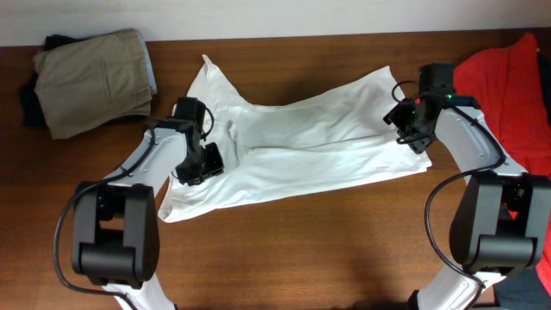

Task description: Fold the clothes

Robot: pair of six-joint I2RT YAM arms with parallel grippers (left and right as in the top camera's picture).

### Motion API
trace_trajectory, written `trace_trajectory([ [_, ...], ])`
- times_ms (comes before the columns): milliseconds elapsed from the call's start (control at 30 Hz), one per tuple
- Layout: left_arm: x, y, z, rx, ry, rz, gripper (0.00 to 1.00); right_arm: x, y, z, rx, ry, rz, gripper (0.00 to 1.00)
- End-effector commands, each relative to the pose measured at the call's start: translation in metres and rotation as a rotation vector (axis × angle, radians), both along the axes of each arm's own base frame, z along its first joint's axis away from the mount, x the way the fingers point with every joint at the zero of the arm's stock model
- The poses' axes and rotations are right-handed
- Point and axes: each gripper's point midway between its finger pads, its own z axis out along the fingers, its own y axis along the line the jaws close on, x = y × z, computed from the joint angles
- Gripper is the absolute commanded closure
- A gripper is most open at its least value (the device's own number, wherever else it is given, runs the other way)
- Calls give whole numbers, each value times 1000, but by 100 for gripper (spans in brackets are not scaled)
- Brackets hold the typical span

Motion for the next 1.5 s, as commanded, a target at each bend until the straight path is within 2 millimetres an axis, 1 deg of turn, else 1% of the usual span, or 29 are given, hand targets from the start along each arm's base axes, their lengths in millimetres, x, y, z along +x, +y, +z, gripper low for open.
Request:
trace_trajectory([
  [0,-7,-4,-11,-10,37,-13,58,-6,-1,-21,-2,44,-35,30],
  [33,-7,-4,-13,-10,43,-13,57,-7,0,-26,0,51,-34,30],
  [67,-8,-4,-14,-9,47,-13,52,-7,0,-31,1,60,-34,30],
  [133,-10,-3,-17,-7,57,-13,48,-4,0,-41,5,66,-32,30],
  [200,-10,-3,-19,-5,61,-13,45,-2,1,-47,12,66,-30,31],
  [333,-10,0,-19,13,59,-12,44,3,2,-46,15,47,-28,36],
  [467,-10,2,-19,23,59,-11,43,5,1,-45,14,35,-28,51],
  [633,-10,2,-19,23,58,-11,38,14,0,-42,7,-1,-29,57],
  [667,-10,2,-19,23,58,-11,39,16,-2,-42,0,-11,-31,61],
  [733,-10,2,-19,23,58,-11,38,19,-4,-41,-12,-22,-36,76],
  [767,-10,2,-20,24,58,-11,38,19,-4,-40,-15,-25,-37,81],
  [867,-10,2,-20,24,58,-11,38,22,-7,-39,-26,-39,-41,88],
  [933,-10,2,-20,24,58,-11,38,25,-9,-38,-41,-49,-47,96],
  [1067,-10,2,-20,24,58,-11,38,31,-11,-35,-49,-78,-50,96],
  [1200,-10,2,-20,24,57,-18,38,54,-19,-22,-80,-185,-64,96],
  [1233,-10,2,-20,25,56,-25,38,58,-21,-20,-91,-204,-69,94],
  [1267,-10,3,-20,31,55,-27,38,62,-21,-17,-96,-222,-62,69],
  [1300,-9,4,-20,34,54,-26,38,64,-21,-16,-97,-229,-62,27],
  [1333,-9,4,-20,40,54,-26,38,64,-21,-16,-97,-230,-62,1],
  [1400,-9,6,-20,52,51,-26,38,63,-21,-17,-98,-225,-60,1],
  [1467,-8,13,-20,89,45,-23,40,63,-21,-17,-122,-223,-11,1],
])
